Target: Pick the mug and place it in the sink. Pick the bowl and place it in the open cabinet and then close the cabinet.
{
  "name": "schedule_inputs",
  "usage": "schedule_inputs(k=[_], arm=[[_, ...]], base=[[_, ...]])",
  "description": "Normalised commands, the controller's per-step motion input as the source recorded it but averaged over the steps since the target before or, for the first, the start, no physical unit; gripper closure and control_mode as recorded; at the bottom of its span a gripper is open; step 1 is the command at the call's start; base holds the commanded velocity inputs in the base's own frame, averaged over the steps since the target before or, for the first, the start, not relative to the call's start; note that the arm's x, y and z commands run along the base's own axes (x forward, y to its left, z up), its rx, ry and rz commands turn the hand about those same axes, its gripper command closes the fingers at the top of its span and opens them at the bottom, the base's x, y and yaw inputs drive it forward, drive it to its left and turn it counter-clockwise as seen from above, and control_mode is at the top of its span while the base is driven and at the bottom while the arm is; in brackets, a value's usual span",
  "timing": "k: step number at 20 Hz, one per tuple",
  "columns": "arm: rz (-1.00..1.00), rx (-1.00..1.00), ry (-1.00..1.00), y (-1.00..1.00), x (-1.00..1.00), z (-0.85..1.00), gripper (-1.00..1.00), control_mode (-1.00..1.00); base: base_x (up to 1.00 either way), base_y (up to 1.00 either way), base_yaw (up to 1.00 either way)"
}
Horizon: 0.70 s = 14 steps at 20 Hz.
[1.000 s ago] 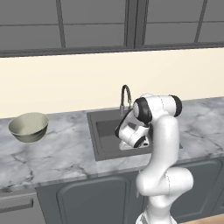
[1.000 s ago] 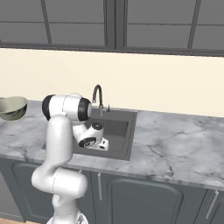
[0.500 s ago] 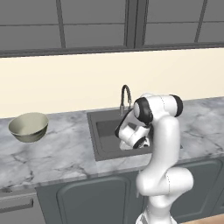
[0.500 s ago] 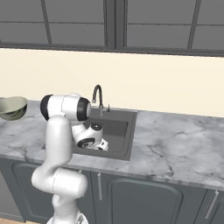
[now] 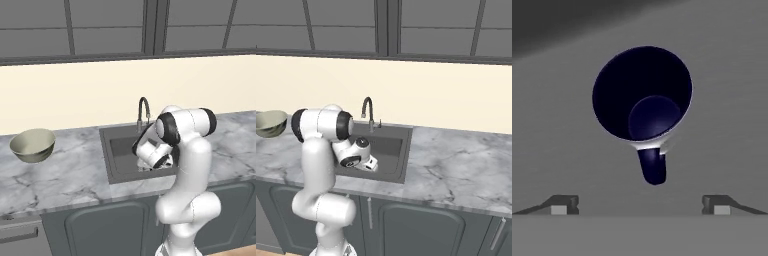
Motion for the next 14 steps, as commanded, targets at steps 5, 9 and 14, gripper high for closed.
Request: schedule_inputs(k=[5, 9, 14], arm=[[0.0, 0.0, 0.0, 0.0, -0.03, 0.78, -1.0, -1.0], [0.0, 0.0, 0.0, 0.0, -0.12, 0.72, -1.0, -1.0], [0.0, 0.0, 0.0, 0.0, -0.31, 0.65, -1.0, -1.0]], base=[[0.0, 0.0, 0.0], [0.0, 0.0, 0.0], [0.0, 0.0, 0.0]])
